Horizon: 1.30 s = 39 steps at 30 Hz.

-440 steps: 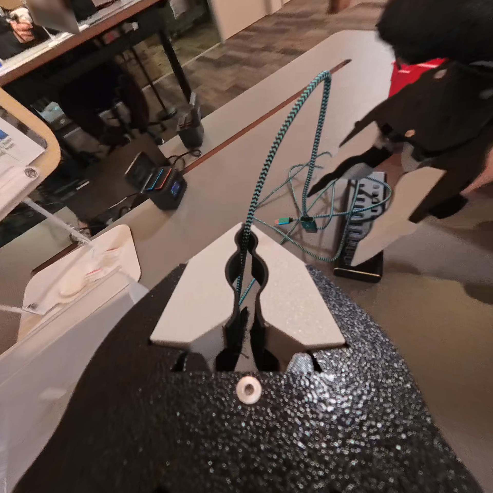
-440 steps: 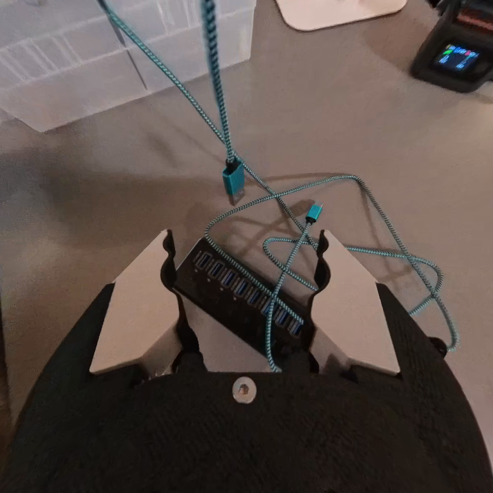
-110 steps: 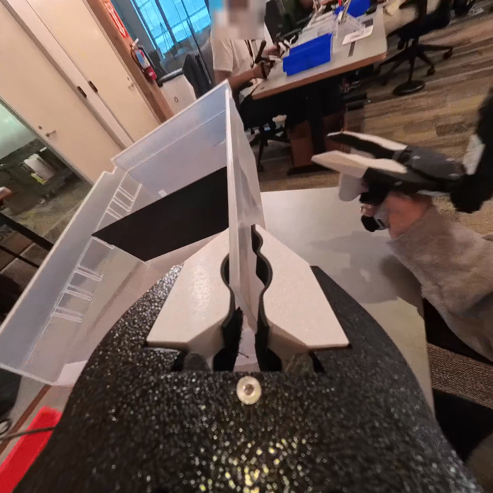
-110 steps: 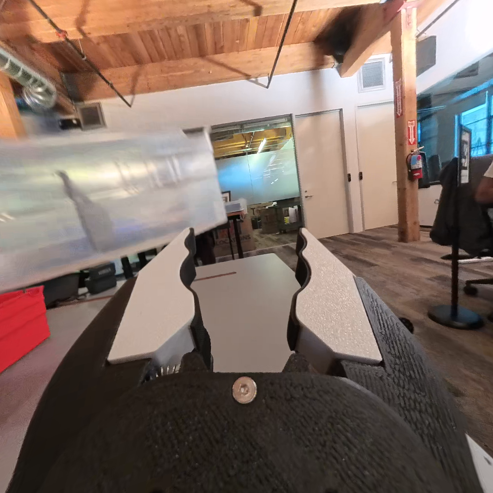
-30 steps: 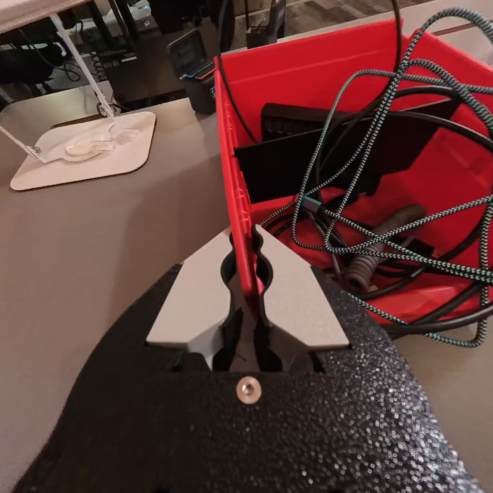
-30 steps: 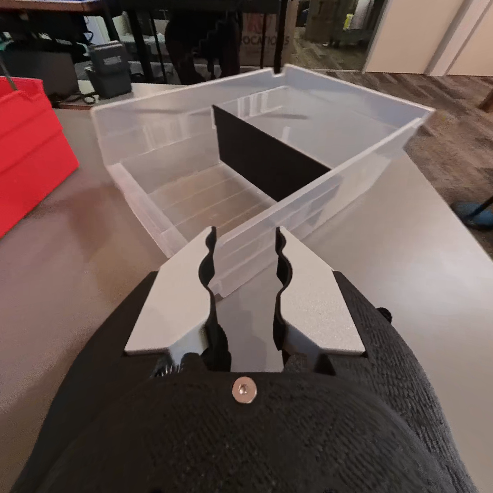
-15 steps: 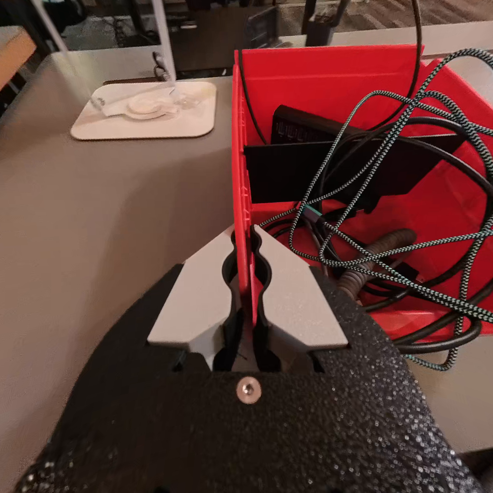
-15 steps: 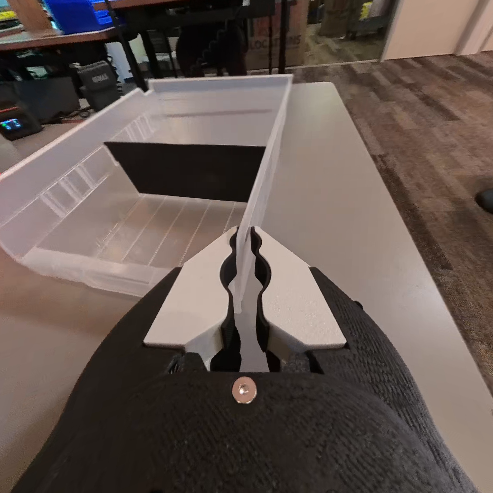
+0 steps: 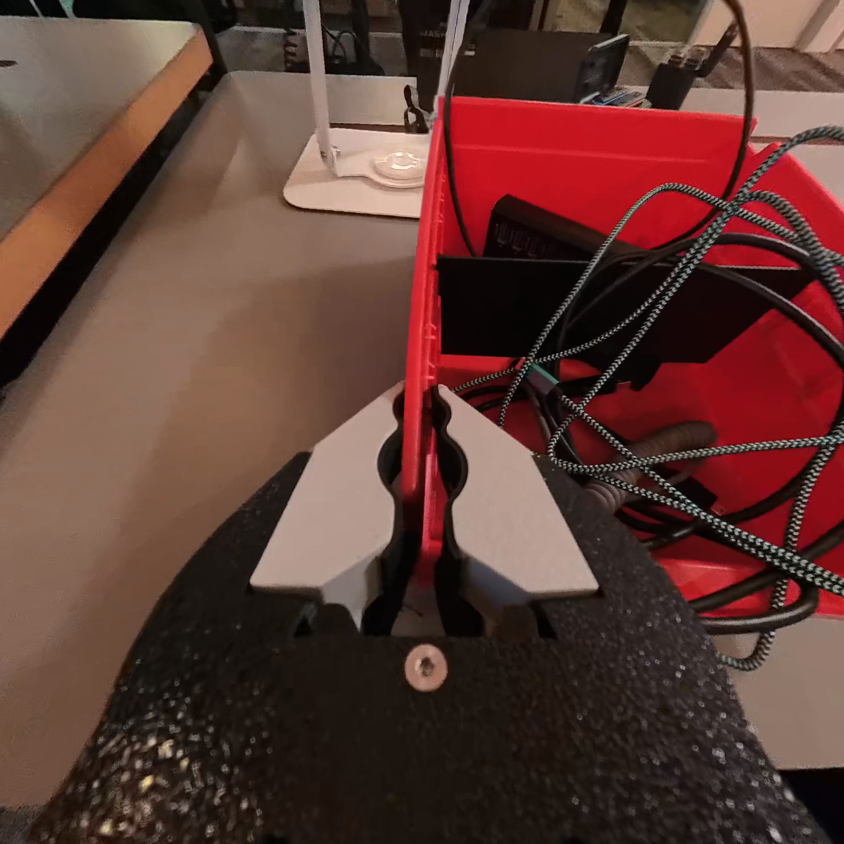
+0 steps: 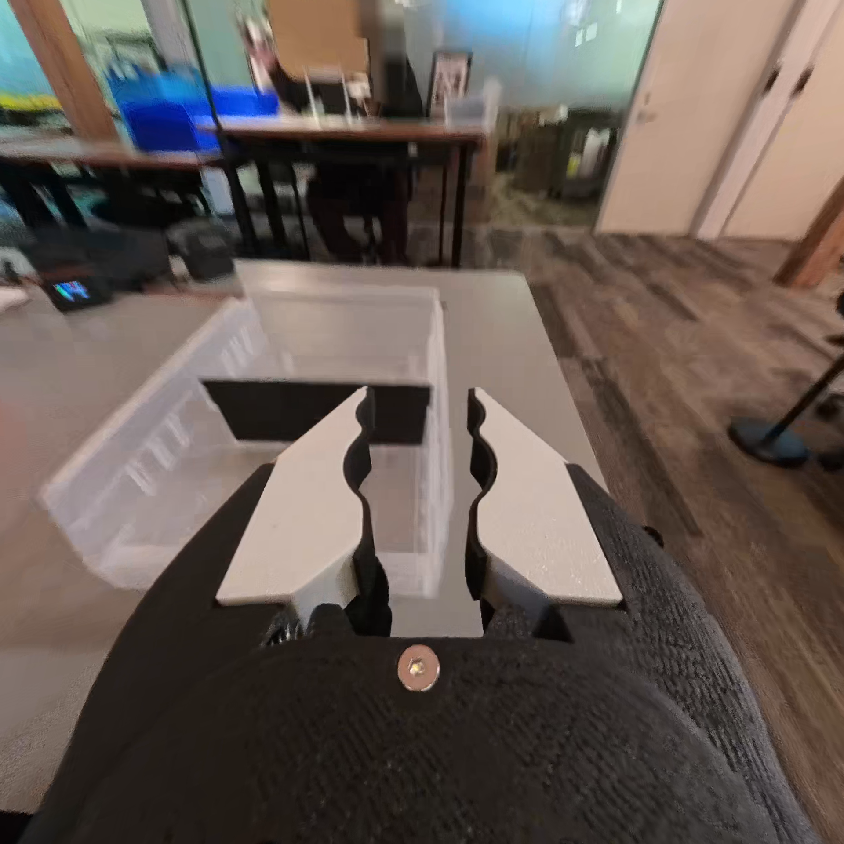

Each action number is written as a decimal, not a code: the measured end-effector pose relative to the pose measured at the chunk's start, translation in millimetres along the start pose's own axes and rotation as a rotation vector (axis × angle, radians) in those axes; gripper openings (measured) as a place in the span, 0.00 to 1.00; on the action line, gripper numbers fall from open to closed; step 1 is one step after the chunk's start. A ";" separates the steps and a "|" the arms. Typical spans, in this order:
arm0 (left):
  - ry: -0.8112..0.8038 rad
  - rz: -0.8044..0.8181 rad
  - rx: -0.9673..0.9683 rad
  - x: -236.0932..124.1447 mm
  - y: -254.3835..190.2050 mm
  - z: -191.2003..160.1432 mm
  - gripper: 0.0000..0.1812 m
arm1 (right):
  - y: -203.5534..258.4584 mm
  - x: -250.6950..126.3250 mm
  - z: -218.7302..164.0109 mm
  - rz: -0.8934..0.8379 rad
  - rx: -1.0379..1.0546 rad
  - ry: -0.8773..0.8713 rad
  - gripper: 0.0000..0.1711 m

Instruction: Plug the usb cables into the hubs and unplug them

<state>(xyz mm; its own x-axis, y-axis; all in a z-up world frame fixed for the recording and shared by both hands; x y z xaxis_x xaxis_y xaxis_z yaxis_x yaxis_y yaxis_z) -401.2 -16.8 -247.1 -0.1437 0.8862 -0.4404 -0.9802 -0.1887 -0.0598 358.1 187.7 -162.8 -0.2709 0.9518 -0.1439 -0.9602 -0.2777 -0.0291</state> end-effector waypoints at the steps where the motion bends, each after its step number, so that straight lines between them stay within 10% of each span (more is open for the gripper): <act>1: -0.019 0.036 0.004 -4.2 3.9 3.3 0.08 | 13.7 -6.6 18.7 0.033 0.005 -0.070 0.23; 3: -0.115 0.149 0.036 -25.2 11.1 22.1 0.32 | 54.3 -17.5 53.0 0.143 0.024 -0.207 0.23; 8: -0.349 0.104 0.298 -72.5 -46.4 104.3 0.33 | 190.3 -13.8 79.0 0.479 0.068 -0.387 0.21; 14: 0.064 -0.384 0.922 2.6 -152.0 123.8 0.25 | 319.8 27.3 -13.2 0.661 -0.116 -0.379 0.23; 19: 0.455 -0.599 1.100 73.5 -156.9 103.4 0.28 | 326.7 18.7 -24.6 0.608 -0.292 -0.477 0.24; 27: 0.942 -0.514 1.371 143.1 -110.9 68.3 0.29 | 313.0 42.0 -33.5 0.536 -0.247 -0.384 0.23; 39: 1.145 -0.607 1.592 164.6 -113.6 11.0 0.22 | 321.5 43.9 -40.7 0.535 -0.334 -0.363 0.22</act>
<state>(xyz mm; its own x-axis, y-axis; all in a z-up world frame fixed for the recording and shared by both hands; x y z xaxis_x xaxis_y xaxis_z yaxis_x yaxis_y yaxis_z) -315.1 155.1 -303.0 -0.3108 -0.0512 -0.9491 -0.1811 0.9834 0.0062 40.3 134.9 -218.7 -0.7586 0.6417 0.1130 -0.6340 -0.6869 -0.3552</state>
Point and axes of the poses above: each gripper's, where its closed fingertips meet, x out along the fingers, z out of its top, y = z × x across the jaws, the point moved 2 cm from there along -x, back along the fingers, and after that the axes turned 4 degrees about -z, right-handed, at the moved point
